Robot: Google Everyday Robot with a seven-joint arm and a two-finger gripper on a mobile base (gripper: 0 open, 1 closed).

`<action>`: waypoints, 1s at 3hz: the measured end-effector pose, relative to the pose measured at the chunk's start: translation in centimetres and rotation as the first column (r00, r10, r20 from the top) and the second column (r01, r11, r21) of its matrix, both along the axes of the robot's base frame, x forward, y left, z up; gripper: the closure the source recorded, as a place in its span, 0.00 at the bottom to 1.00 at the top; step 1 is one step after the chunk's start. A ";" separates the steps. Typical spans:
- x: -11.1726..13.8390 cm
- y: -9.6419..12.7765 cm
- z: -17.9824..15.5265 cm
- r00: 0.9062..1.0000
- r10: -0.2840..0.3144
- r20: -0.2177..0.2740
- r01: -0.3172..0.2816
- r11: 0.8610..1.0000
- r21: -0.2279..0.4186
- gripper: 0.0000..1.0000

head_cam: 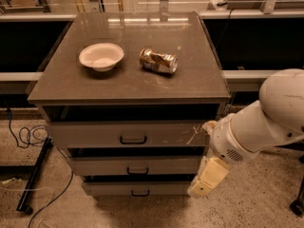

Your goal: Open middle drawer

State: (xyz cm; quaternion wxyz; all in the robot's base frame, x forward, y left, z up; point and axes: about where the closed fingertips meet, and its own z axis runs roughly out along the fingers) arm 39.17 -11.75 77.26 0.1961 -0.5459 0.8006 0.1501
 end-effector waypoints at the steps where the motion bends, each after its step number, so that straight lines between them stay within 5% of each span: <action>1: -0.2 0.6 -0.7 1.000 0.009 0.005 -0.009 1.000 -0.011 0.00; 3: 1.1 2.4 -8.5 1.000 0.017 0.024 -0.019 0.995 0.094 0.00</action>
Offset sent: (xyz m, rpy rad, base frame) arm 0.0087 0.0335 -0.1086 0.1058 -0.0026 0.0324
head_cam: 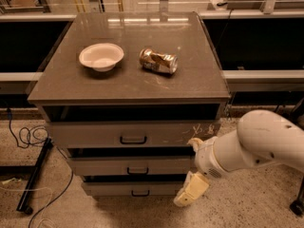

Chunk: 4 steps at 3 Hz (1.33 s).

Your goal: Open middle drawer

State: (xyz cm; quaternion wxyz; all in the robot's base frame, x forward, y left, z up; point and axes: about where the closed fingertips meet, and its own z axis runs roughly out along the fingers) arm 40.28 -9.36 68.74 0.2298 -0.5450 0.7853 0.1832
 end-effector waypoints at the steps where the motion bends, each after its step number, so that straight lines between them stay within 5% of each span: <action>1: 1.5 -0.2 -3.0 0.999 -0.023 0.050 0.020 0.998 0.056 0.00; 2: 3.2 -1.4 -5.8 0.995 -0.078 0.057 0.073 0.994 0.078 0.00; 4: 3.4 0.0 -6.7 0.996 -0.053 0.069 0.046 0.995 0.088 0.00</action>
Offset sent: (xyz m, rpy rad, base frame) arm 0.0484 -0.0309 -0.0857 0.0942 -0.0665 -0.1434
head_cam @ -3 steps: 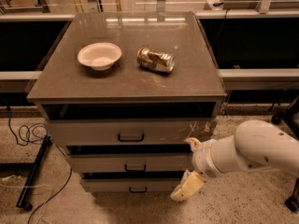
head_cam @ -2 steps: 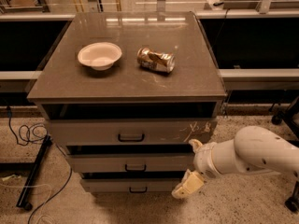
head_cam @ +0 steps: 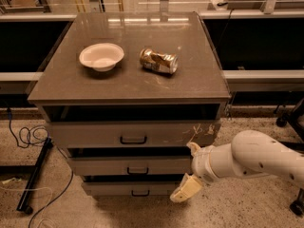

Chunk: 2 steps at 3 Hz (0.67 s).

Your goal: Open middle drawer

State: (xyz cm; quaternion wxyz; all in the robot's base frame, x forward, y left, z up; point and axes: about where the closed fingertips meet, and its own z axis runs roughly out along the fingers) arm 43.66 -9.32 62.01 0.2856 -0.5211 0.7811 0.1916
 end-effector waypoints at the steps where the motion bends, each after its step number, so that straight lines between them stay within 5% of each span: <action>1: 0.3 2.3 -2.7 0.999 0.034 0.025 -0.034 0.999 0.014 0.00; 2: 0.8 3.8 -5.5 0.999 0.043 0.026 -0.043 0.999 0.025 0.00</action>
Offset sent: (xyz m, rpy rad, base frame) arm 0.0141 0.0554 -0.0884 0.0390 -0.0233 0.0476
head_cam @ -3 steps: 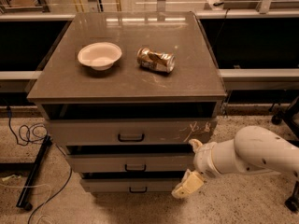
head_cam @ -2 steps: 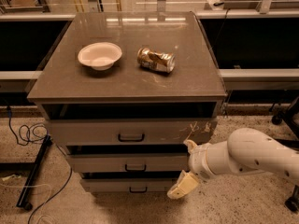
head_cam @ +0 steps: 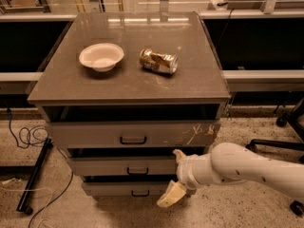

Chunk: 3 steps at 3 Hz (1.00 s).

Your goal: Open middle drawer

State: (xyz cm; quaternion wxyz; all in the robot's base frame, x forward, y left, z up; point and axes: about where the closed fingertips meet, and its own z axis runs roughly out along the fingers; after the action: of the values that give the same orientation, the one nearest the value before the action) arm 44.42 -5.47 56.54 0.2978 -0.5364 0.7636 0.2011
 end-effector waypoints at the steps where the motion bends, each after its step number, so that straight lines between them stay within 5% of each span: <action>1: 1.1 2.1 -4.2 1.000 0.015 -0.011 -0.015 1.000 0.010 0.00; 3: 2.2 3.0 -6.4 1.000 0.001 -0.020 -0.001 1.000 0.027 0.00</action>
Offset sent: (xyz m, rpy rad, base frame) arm 0.0216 0.0311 -0.0644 0.0113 0.0186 0.0220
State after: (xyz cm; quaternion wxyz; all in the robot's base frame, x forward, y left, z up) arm 46.58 -2.52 50.12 0.2975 -0.5307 0.7634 0.2169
